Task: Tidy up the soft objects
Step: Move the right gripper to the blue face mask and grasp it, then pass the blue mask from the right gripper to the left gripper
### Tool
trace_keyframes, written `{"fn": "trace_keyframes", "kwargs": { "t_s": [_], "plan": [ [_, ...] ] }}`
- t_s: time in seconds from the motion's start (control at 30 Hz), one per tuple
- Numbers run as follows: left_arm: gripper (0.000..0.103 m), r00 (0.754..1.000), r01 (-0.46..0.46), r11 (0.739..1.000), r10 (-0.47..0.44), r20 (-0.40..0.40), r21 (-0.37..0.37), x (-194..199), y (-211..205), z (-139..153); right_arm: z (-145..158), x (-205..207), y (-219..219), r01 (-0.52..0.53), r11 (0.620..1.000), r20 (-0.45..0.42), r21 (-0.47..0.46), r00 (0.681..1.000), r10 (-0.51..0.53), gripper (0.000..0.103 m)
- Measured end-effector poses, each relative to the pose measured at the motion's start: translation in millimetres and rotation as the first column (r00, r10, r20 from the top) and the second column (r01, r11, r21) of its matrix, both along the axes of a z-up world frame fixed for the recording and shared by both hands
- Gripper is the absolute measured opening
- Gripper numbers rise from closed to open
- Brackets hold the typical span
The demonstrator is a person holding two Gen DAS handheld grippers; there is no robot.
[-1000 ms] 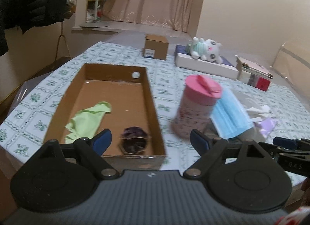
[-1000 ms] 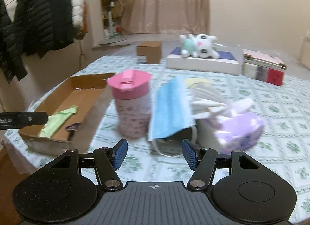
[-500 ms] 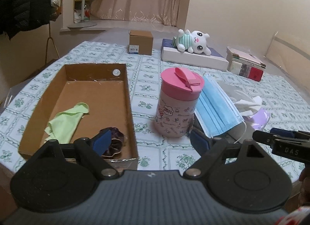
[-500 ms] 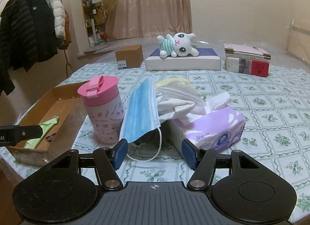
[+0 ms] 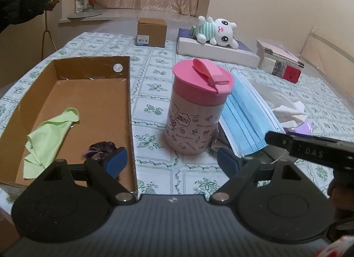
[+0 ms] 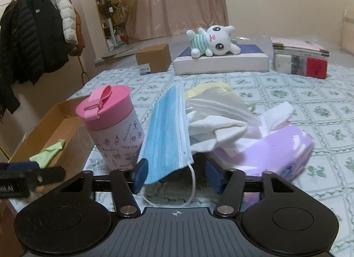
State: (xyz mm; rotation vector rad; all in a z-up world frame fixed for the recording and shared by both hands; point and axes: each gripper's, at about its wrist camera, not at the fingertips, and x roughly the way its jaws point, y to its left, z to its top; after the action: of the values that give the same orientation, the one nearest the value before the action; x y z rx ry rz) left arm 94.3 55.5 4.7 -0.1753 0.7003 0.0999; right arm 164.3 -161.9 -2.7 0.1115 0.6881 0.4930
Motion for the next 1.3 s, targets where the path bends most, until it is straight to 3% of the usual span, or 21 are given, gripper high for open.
{"fn": "trace_keyframes", "kwargs": {
  "t_s": [0.03,0.2,0.47,0.83,0.87,0.93,0.97,1.0,1.3],
  "plan": [
    [0.087,1.0,0.004,1.0,-0.004,-0.002,0.001,1.3,-0.9,-1.1,-1.0,2.5,1.0,-0.002,1.0,-0.007,0.003,1.0,0.002,0.049],
    [0.086,1.0,0.025,1.0,-0.025,-0.007,-0.002,3.6,-4.8,-2.2,-0.1,2.3,0.9,-0.006,1.0,-0.024,0.006,1.0,0.006,0.003],
    [0.086,0.997,0.077,0.996,-0.078,-0.011,-0.044,4.1,-11.2,2.7,-3.6,-25.3,-7.5,-0.106,0.994,-0.084,-0.002,0.991,0.105,0.001],
    [0.087,0.984,0.155,0.981,-0.164,-0.068,-0.119,19.2,-36.9,-15.4,-41.3,-66.0,-24.6,-0.161,0.986,-0.206,-0.049,0.967,0.148,0.002],
    [0.087,0.983,0.158,0.979,-0.168,-0.075,-0.128,21.7,-39.2,-18.3,-43.3,-66.2,-27.0,-0.155,0.987,-0.21,-0.05,0.968,0.141,0.004],
    [0.088,0.981,0.162,0.977,-0.175,-0.089,-0.14,27.0,-44.6,-23.7,-45.0,-67.6,-33.0,-0.139,0.989,-0.203,-0.052,0.971,0.126,0.024],
    [0.088,0.979,0.166,0.975,-0.18,-0.091,-0.147,30.0,-48.2,-26.1,-45.0,-68.4,-36.9,-0.131,0.99,-0.194,-0.049,0.974,0.12,0.05],
    [0.088,0.978,0.17,0.973,-0.186,-0.093,-0.153,32.3,-50.9,-27.9,-43.9,-68.8,-40.7,-0.122,0.991,-0.182,-0.045,0.977,0.112,0.065],
    [0.088,0.973,0.185,0.973,-0.201,-0.113,-0.136,54.0,-89.1,-45.1,-40.6,-69.8,-62.8,-0.084,0.992,-0.116,-0.095,0.991,0.073,0.066]
  ]
}}
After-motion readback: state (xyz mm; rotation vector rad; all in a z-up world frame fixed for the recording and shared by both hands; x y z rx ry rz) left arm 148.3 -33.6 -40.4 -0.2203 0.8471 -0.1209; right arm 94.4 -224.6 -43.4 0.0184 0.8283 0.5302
